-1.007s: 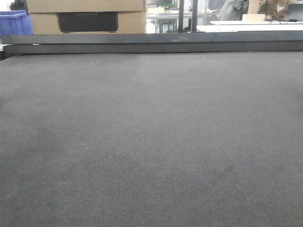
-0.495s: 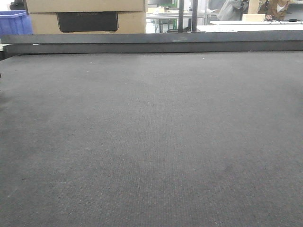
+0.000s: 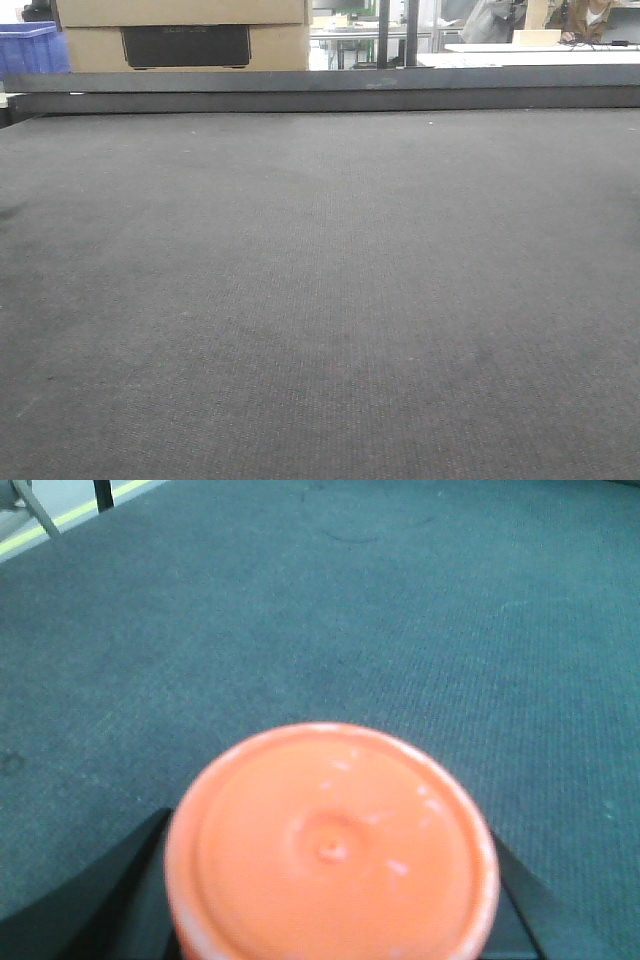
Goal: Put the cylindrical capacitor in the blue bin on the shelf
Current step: 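Lift the orange cylinder with the left gripper, holding both parts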
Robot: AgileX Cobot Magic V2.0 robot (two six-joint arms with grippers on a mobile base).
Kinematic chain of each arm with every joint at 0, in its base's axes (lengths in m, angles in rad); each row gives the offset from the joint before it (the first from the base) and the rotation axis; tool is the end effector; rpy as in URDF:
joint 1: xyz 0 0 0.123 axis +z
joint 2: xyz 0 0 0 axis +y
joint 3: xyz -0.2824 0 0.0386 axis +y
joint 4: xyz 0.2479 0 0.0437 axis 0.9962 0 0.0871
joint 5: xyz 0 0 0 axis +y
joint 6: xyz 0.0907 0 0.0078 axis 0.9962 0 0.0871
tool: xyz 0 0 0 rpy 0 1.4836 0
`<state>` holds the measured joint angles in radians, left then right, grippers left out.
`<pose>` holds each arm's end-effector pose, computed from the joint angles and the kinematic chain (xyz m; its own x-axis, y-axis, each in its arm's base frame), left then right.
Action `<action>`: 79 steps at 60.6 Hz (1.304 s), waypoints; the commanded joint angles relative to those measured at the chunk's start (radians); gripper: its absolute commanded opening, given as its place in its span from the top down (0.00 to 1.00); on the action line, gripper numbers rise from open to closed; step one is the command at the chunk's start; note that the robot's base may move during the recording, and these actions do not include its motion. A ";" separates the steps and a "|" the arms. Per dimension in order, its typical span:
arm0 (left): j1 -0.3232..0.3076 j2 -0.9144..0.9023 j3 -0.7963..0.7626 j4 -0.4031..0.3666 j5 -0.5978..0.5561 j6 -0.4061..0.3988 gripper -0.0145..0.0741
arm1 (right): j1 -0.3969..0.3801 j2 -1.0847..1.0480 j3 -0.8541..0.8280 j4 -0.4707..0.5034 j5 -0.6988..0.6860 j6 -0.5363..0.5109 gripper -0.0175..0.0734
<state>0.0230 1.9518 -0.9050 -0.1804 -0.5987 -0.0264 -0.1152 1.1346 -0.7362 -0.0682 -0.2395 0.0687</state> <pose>0.3868 0.0181 0.1453 -0.3340 -0.1819 -0.9248 -0.1784 0.9757 -0.1274 0.2504 -0.0275 0.3327 -0.0715 0.0107 -0.9974 0.0991 0.9951 0.0036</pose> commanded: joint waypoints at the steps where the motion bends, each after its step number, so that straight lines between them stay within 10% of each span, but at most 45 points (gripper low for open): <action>1: 0.005 -0.061 -0.004 0.003 0.046 -0.002 0.96 | 0.000 -0.011 0.000 -0.006 0.018 -0.008 0.85; 45: -0.146 -0.800 -0.095 0.246 0.958 -0.002 0.96 | 0.200 -0.053 -0.161 0.080 0.597 -0.008 0.85; 79: -0.152 -1.143 -0.078 0.266 1.277 -0.002 0.96 | 0.210 -0.463 -0.159 0.078 0.830 -0.079 0.85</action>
<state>-0.1229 0.8342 -0.9900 0.0828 0.6797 -0.0264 0.0932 0.7210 -0.8876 0.0173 0.5705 0.0176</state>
